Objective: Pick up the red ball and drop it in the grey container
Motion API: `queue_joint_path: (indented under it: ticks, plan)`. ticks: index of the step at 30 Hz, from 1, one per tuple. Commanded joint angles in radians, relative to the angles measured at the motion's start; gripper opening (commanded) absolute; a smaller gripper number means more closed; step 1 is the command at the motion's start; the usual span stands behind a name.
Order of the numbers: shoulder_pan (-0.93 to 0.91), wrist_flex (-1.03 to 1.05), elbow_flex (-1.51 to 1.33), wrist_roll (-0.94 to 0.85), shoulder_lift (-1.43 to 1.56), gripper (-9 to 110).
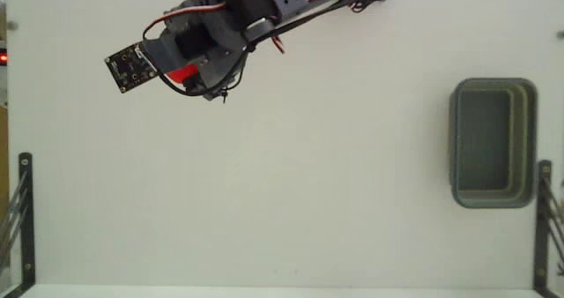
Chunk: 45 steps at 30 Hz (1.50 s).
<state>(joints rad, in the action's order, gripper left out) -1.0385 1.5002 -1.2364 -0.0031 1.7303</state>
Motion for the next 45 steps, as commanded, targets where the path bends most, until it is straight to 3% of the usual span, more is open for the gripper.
queue_joint_path:
  ticks: [1, 27, 45]
  plan:
    - [-0.021, 0.003, 0.033, 0.003, 0.027, 64]
    - [0.011, 0.002, 0.034, 0.003, 0.025, 64]
    - [0.310, -0.012, 0.043, 0.003, 0.001, 64]
